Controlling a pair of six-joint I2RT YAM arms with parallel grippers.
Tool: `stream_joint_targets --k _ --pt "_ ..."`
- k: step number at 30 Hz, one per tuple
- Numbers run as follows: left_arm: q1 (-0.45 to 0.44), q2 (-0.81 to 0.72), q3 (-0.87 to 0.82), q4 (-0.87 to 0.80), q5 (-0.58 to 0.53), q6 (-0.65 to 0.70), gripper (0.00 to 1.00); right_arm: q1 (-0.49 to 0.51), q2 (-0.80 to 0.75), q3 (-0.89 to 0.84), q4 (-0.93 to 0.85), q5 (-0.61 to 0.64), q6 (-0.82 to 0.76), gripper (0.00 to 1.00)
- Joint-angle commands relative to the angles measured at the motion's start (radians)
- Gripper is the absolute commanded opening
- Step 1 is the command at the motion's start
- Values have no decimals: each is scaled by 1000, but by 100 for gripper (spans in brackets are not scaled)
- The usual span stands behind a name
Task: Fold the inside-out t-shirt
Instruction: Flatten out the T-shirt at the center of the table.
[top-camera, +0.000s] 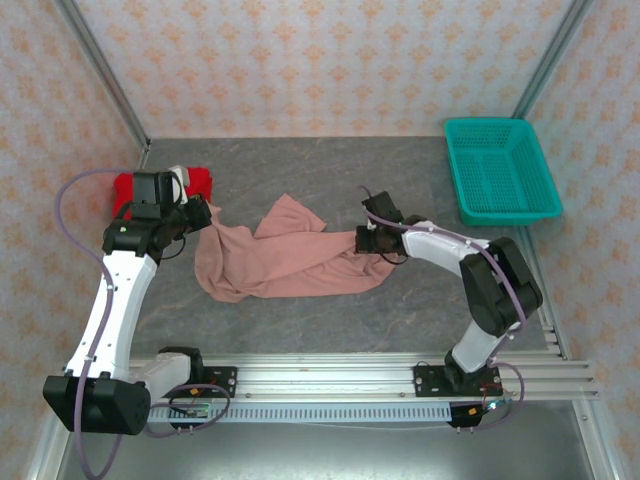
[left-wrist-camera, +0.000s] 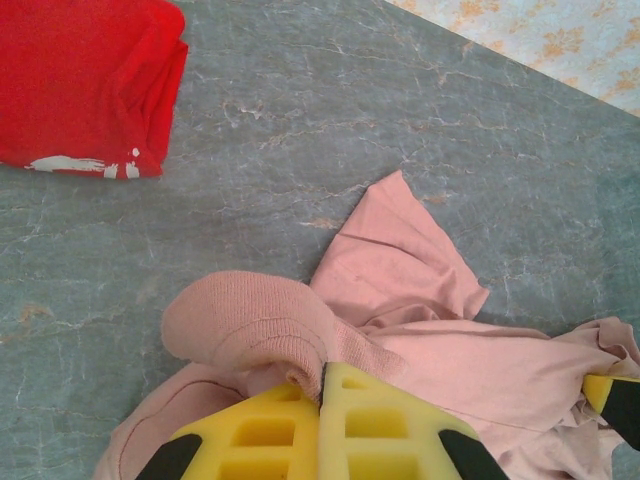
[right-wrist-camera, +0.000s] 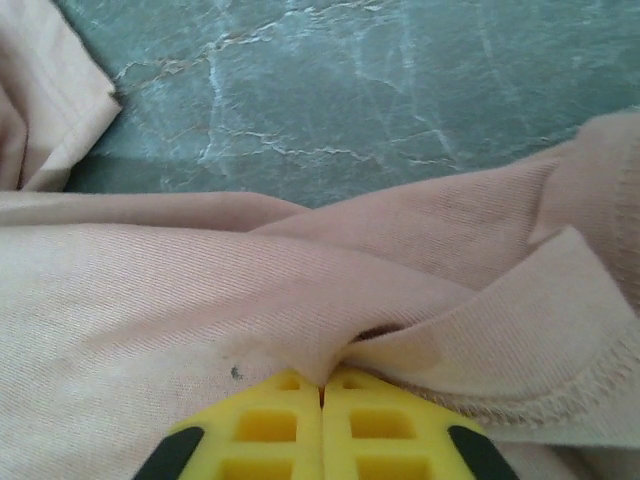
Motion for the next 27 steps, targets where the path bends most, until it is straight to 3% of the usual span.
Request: stream_joint_targets --k 1,6,13,17,20,27 --pt "4 -9 1 12 -7 4 0 -42 -100 33 -84 86 -46 0" --pt "5 -20 22 8 -11 -9 0 -158 -294 29 -173 59 -94 0" --pt "5 -20 89 -33 -67 -3 0 -262 -400 97 -331 -194 -162 0" --pt "4 -15 87 -54 -111 6 0 -266 -318 132 -364 -314 -176 0" --pt "4 -2 52 -49 -86 -1 0 -263 -188 137 -274 -414 -114 0" --pt "5 20 22 -28 -54 0 0 -243 60 235 -158 -323 -67 9"
